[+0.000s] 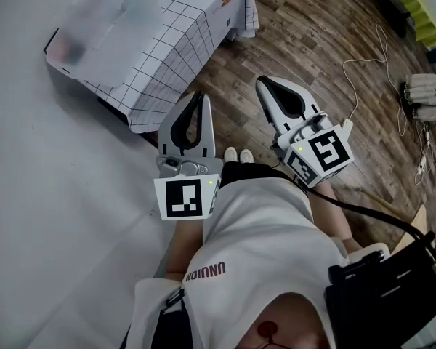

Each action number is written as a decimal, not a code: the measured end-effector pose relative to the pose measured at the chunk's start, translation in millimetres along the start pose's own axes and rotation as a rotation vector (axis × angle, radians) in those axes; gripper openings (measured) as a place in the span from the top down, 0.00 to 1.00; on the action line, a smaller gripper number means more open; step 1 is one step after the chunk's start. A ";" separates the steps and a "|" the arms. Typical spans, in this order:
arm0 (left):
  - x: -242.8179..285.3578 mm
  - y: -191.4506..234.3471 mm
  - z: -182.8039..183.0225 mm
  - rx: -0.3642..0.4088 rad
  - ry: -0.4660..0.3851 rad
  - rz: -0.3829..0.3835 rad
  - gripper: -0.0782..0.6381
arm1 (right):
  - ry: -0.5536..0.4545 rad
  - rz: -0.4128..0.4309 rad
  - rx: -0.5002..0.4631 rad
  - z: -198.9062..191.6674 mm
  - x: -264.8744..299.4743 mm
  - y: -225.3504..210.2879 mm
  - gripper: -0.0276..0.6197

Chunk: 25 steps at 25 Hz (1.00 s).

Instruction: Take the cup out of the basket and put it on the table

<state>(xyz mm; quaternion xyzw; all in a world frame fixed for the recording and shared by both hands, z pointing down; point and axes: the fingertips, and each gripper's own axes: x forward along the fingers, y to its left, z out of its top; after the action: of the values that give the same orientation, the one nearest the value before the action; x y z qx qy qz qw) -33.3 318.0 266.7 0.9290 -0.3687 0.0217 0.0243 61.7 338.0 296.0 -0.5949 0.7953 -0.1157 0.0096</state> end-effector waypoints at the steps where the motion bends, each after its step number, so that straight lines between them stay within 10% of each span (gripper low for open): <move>1: -0.3 3.5 -0.3 0.000 0.000 0.002 0.86 | -0.001 -0.001 -0.001 0.1 2.6 0.9 0.93; 25: 64.2 102.1 1.7 -0.005 -0.025 0.186 0.86 | -0.037 0.096 -0.008 24.8 140.8 -43.3 0.93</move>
<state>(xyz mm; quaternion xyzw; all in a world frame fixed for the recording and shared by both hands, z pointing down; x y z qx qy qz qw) -56.6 199.7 271.7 0.8909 -0.4536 0.0114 0.0198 65.3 188.7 297.5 -0.5584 0.8229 -0.1010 0.0277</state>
